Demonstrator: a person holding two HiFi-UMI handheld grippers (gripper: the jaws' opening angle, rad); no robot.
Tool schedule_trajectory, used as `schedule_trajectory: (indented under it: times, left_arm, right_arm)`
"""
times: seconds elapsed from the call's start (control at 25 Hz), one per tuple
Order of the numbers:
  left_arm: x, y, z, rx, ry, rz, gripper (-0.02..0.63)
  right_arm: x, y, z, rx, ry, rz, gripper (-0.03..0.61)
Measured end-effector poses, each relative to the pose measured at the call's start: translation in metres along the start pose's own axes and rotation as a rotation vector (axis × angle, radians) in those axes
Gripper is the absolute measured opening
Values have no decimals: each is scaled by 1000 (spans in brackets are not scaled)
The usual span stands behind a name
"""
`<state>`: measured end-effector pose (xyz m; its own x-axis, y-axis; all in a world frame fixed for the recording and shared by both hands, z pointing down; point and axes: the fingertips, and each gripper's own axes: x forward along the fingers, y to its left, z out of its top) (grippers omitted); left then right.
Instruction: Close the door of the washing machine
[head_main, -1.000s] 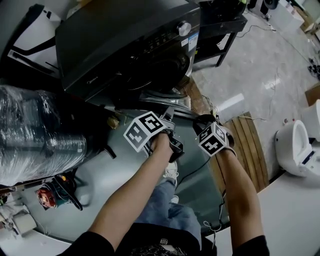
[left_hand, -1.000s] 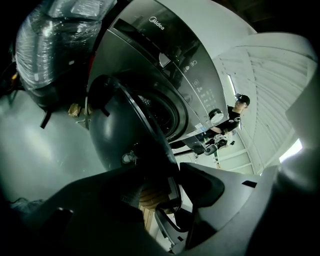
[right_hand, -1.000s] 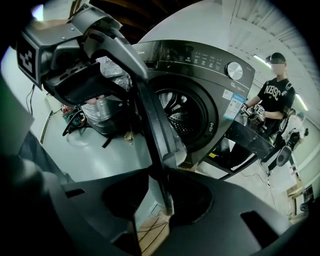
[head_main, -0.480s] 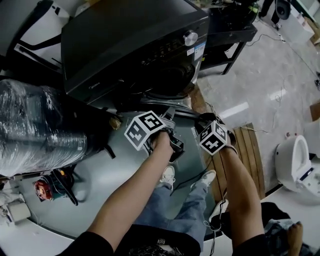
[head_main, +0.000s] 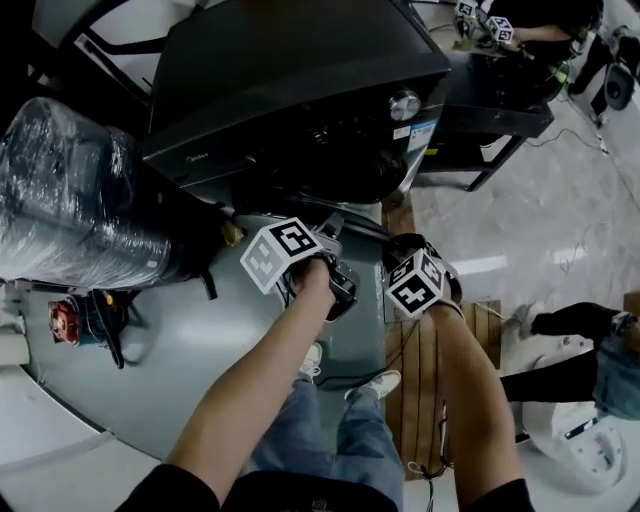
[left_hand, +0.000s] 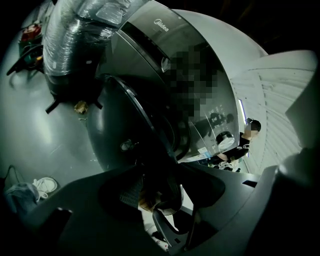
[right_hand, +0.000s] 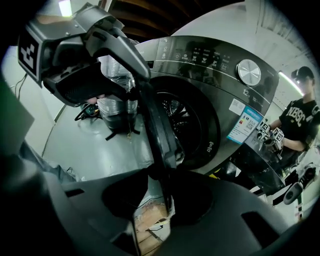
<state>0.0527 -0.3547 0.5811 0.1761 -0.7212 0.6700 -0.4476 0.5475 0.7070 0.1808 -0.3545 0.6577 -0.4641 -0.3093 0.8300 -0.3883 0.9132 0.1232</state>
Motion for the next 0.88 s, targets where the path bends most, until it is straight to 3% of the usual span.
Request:
schedule_trajectory:
  times: [0.6, 0.88]
  left_arm:
    - [32, -24, 28, -141, -143, -35, 258]
    - [45, -34, 39, -178, -140, -58, 258]
  right_arm:
    - [28, -64, 29, -132, -82, 0, 163]
    - [39, -89, 43, -178, -87, 6, 172]
